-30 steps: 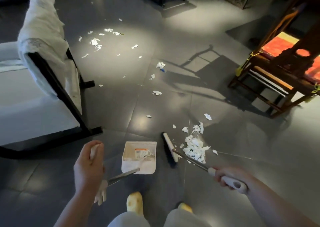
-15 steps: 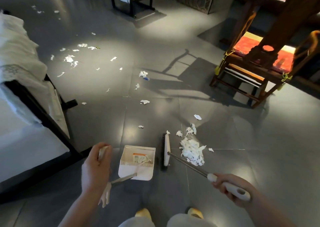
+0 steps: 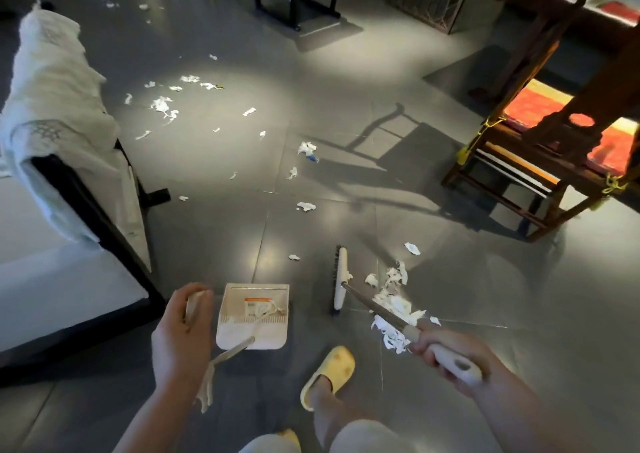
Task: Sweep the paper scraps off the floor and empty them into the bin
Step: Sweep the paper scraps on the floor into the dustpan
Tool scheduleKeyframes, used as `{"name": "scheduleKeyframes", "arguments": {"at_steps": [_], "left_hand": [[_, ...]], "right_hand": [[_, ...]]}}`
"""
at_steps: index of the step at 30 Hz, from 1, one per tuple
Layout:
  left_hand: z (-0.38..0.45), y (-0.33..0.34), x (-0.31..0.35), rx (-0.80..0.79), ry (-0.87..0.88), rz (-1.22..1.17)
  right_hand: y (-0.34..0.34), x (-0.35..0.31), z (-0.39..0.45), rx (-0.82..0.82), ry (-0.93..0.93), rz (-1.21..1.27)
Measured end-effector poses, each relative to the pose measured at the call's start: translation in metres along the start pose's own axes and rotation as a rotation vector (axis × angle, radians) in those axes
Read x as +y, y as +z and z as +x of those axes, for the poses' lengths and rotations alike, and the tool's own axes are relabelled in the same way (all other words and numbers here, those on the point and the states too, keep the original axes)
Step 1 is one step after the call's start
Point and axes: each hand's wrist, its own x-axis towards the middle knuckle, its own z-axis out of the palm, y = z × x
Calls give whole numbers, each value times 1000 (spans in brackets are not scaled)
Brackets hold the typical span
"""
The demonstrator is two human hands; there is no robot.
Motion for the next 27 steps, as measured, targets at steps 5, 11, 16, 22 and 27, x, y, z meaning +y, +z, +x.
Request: {"name": "scheduleKeyframes", "arguments": {"at_steps": [5, 11, 16, 22, 27], "left_hand": [[37, 12, 17, 32, -36, 27], [86, 40, 46, 81, -47, 42], [116, 71, 70, -9, -20, 93], [153, 108, 96, -162, 80, 140], [201, 124, 109, -290, 101, 197]], "right_hand": [[18, -56, 73, -204, 63, 107], [47, -113, 125, -234, 95, 71], [11, -113, 135, -91, 96, 63], [-42, -86, 102, -7, 152, 375], [-29, -80, 89, 108, 119, 513]]}}
